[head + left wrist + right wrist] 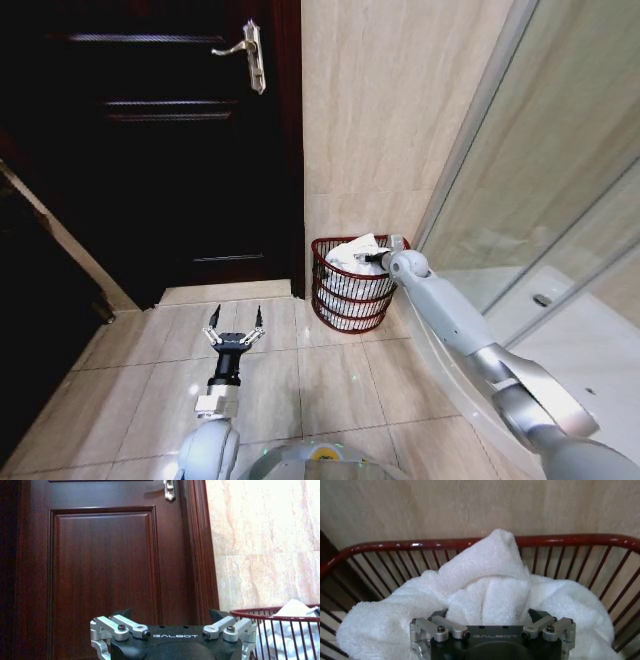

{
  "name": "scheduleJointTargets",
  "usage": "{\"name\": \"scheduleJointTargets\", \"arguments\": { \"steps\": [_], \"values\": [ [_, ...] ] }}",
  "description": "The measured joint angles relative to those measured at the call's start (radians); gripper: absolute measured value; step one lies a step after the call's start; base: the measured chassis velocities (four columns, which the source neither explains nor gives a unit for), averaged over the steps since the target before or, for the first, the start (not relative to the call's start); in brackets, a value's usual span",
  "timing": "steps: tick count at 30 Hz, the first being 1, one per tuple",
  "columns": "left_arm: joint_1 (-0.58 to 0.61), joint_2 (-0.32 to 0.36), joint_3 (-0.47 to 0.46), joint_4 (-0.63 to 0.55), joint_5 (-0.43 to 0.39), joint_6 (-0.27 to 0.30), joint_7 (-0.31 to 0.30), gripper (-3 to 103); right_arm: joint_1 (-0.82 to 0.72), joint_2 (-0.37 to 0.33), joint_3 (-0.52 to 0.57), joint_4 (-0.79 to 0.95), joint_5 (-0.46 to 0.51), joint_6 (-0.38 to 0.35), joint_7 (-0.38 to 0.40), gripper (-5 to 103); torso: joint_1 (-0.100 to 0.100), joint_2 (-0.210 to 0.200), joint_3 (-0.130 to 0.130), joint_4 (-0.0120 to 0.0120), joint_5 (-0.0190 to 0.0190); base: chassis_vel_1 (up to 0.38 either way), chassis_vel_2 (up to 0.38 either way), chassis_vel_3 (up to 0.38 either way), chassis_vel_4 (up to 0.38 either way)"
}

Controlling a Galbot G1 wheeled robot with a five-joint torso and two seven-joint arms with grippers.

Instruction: Discard the used towel into the hamper.

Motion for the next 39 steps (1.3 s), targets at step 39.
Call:
{"name": "scheduleJointTargets", "arguments": {
  "steps": [39],
  "values": [
    [0.028,-0.001,0.0,-0.053,-0.001,-0.008,0.003,100,-0.123,-0.109,0.12,0.363,-0.039,0.234,0.144,100,0.0,0.0,0.0,0.0,0.0001,0.0,0.0,0.0,0.0]
  ]
}}
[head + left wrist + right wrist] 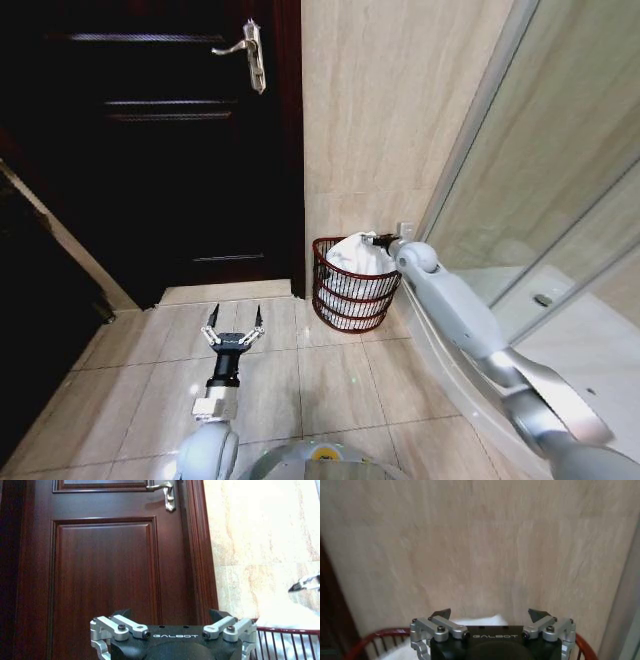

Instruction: Discard the used towel into the hamper.

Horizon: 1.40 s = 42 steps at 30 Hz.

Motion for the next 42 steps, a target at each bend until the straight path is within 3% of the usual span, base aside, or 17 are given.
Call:
{"name": "scheduleJointTargets", "arguments": {
  "steps": [7,10,11,13,14,17,22,25,30,33,42],
  "values": [
    [0.007,-0.002,0.008,-0.001,-0.001,0.0,-0.002,100,-0.148,-0.056,0.099,0.152,-0.046,0.038,-0.037,100,0.0,0.0,0.0,-0.0001,0.0,0.0,0.0,0.0,0.0],
    [0.013,-0.001,0.009,-0.009,-0.016,0.011,-0.006,100,-0.255,-0.075,0.156,0.232,-0.076,0.126,-0.039,100,0.0,0.0,0.0,0.0002,-0.0002,0.0,0.0,0.0,0.0],
    [0.013,-0.001,0.009,-0.009,-0.016,0.011,-0.006,100,-0.255,-0.075,0.156,0.232,-0.076,0.126,-0.039,100,0.0,0.0,0.0,0.0002,-0.0002,0.0,0.0,0.0,0.0],
    [0.009,0.007,0.007,-0.012,-0.045,0.032,-0.013,100,-0.373,-0.073,0.202,0.297,-0.149,0.23,-0.038,100,0.0,0.0,0.0,-0.0001,0.0001,0.0,0.0,0.0,0.0],
    [0.009,0.007,0.007,-0.012,-0.045,0.032,-0.013,100,-0.373,-0.073,0.202,0.297,-0.149,0.23,-0.038,100,0.0,0.0,0.0,-0.0001,0.0001,0.0,0.0,0.0,0.0],
    [-0.002,0.015,0.007,-0.011,-0.078,0.072,-0.016,100,-0.54,-0.029,0.27,0.39,-0.279,0.327,-0.049,100,0.0,0.0,0.0,-0.0001,0.0,0.0,0.0,0.0,0.0],
    [0.009,0.013,0.003,-0.034,-0.091,0.109,-0.013,100,-0.718,0.038,0.376,0.473,-0.406,0.38,-0.087,100,0.0,0.001,0.001,-0.0001,0.0,0.0,0.0,0.0,0.0],
    [0.021,0.001,-0.004,-0.052,-0.099,0.127,-0.005,100,-0.893,0.116,0.483,0.529,-0.522,0.458,-0.137,100,0.0,0.012,0.012,-0.0003,0.0001,0.0,0.0,0.0,0.0],
    [0.014,-0.005,-0.007,-0.045,-0.088,0.126,0.002,100,-0.986,0.177,0.544,0.554,-0.575,0.535,-0.165,100,0.0,0.028,0.026,0.0,-0.0002,0.0,0.0,0.0,0.0],
    [0.002,-0.002,-0.003,-0.046,-0.083,0.14,0.003,100,-1.047,0.263,0.597,0.569,-0.617,0.583,-0.249,100,0.001,0.045,0.041,-0.0001,-0.0001,0.0,0.0,0.0,0.0],
    [-0.003,0.004,-0.019,-0.079,-0.1,0.165,-0.008,100,-1.127,0.377,0.622,0.605,-0.723,0.616,-0.253,100,0.006,0.083,0.077,-0.0001,-0.0002,0.0,0.0,0.0,0.0]
  ]
}}
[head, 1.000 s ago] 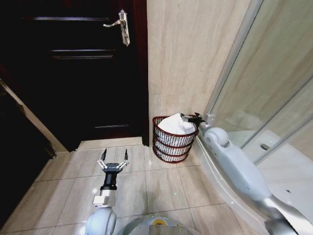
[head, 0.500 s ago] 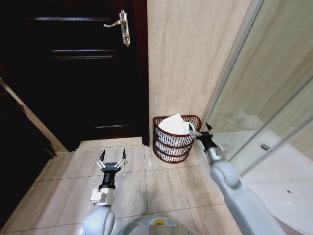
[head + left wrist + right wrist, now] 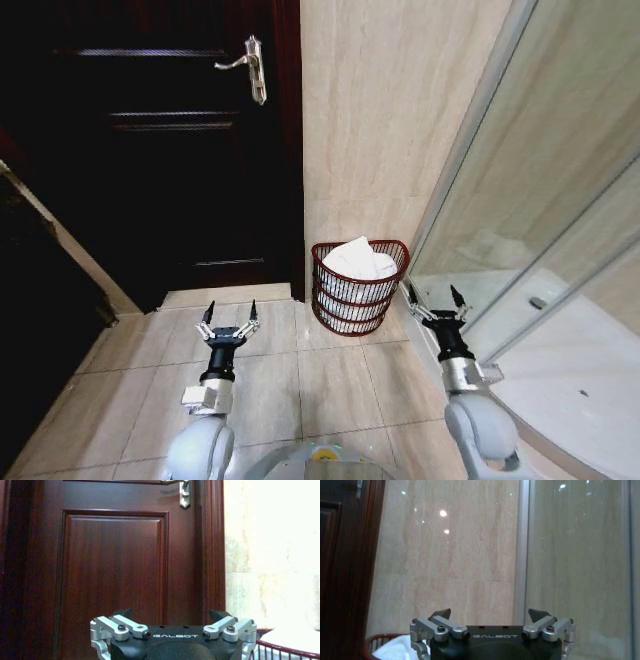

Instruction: Discard the used towel into the hamper.

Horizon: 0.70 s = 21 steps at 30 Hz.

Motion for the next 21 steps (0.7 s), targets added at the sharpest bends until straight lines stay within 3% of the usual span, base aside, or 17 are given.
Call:
{"name": "scheduleJointTargets", "arguments": {
  "steps": [9,21],
  "values": [
    [0.013,0.01,-0.015,-0.007,-0.025,-0.023,-0.019,100,-0.029,0.046,-0.029,0.047,-0.052,0.007,0.029,100,0.007,0.033,0.026,0.0,0.0001,0.006,0.004,0.003,0.005],
    [-0.003,0.011,-0.018,-0.003,-0.028,-0.026,-0.023,100,-0.023,0.037,-0.003,0.07,-0.023,-0.007,0.048,100,0.016,0.074,0.058,0.0,0.0,0.051,0.05,0.049,0.049]
  ]
}}
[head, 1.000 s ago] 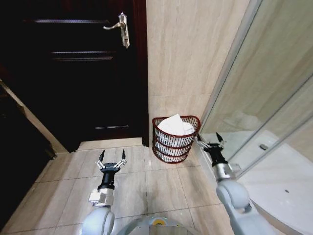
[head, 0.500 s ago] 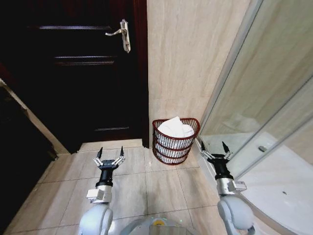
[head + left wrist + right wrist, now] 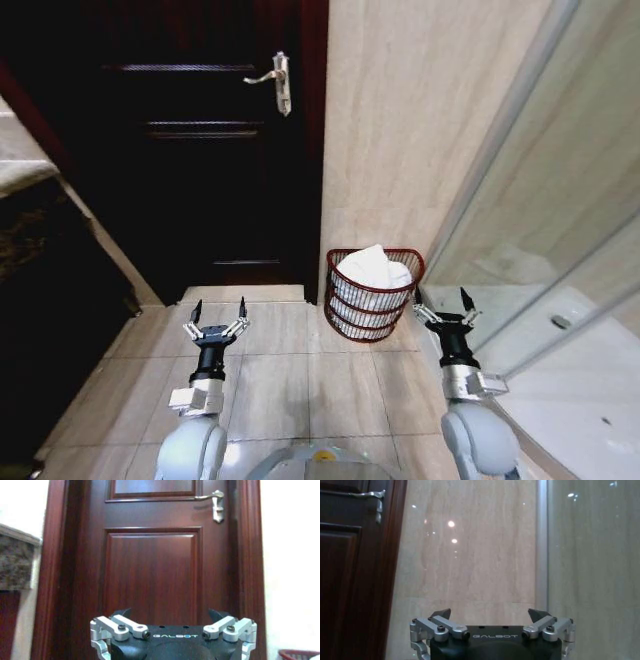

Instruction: Discard the used towel into the hamper.

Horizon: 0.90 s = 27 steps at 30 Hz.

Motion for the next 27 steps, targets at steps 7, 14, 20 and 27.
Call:
{"name": "scheduleJointTargets", "arguments": {
  "steps": [7,14,20,27],
  "values": [
    [-0.012,-0.005,0.006,0.0,0.019,0.011,0.0,100,0.006,-0.004,0.012,-0.007,0.013,-0.008,0.004,100,0.003,0.017,0.015,0.0002,0.0002,0.035,0.045,0.048,0.035],
    [-0.02,-0.013,0.015,-0.001,0.031,0.017,0.0,100,0.004,-0.019,0.026,-0.013,0.028,-0.013,0.01,100,0.005,0.03,0.025,0.0,0.0002,0.0,0.0,0.0,0.0],
    [-0.026,-0.016,0.021,-0.003,0.04,0.026,0.001,100,-0.001,-0.027,0.024,-0.022,0.028,-0.013,0.006,100,0.006,0.038,0.032,0.0,0.0002,0.0,0.0,0.0,0.0],
    [-0.033,-0.017,0.021,-0.007,0.041,0.031,0.001,100,0.004,-0.035,0.025,-0.033,0.032,-0.01,0.005,100,0.012,0.052,0.04,0.0001,0.0001,0.0,0.0,0.0,0.0]
  ]
}}
